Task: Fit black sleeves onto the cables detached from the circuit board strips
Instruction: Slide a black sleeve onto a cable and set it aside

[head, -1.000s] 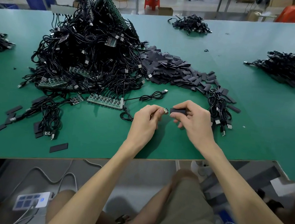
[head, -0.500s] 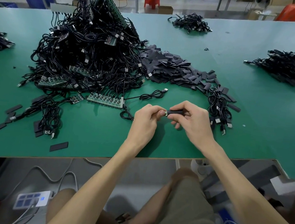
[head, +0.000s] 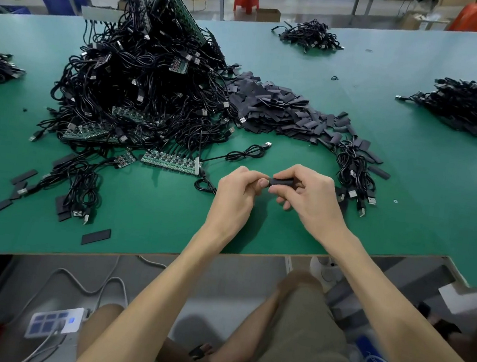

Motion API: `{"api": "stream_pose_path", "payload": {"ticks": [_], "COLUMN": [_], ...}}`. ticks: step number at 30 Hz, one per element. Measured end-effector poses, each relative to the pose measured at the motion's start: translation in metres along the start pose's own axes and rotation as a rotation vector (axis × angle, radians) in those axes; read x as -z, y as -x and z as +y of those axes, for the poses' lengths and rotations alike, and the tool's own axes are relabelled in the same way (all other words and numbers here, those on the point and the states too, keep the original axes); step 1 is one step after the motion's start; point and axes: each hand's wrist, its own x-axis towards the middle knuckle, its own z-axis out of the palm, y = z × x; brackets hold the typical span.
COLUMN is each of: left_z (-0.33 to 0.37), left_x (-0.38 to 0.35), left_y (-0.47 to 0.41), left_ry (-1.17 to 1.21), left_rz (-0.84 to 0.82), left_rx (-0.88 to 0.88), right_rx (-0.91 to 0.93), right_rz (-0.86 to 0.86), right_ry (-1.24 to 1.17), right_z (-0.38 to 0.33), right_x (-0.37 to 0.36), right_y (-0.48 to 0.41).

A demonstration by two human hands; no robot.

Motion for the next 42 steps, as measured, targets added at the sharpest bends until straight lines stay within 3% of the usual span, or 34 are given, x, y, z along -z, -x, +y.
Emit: {"api": "stream_pose_path", "payload": {"ticks": [6,11,17,33,42], "left_z": [0.003,0.003,0.002,0.010,0.011], "left_x": [0.002,0.003,0.001,0.002,-0.002], "left_y": [0.001,0.000,-0.001,0.004,0.006], "left_ry": [0.129,0.051,-0.011,-0.008,-0.156], "left_rz": [0.027,0.161,0.149,0.130,0.160], "left_rx": [0.038,-0.004,-0.059,-0.090,-0.229], "right_rx": [-0.003,-0.056,-0.089,-0.093,-0.112], "right_rz": [-0.036,0.085,0.145,0.001,-0.044], "right_ry": [-0.021,-0.112,-0.199,-0.357,-0.481], "right_z": [-0.002,-0.002,0.000,0.002,0.006], "right_x": [-0.001,0.003,0.008,0.010,0.012], "right_y": [0.000,-0.003,-0.005,-0.006,-0.009]}}
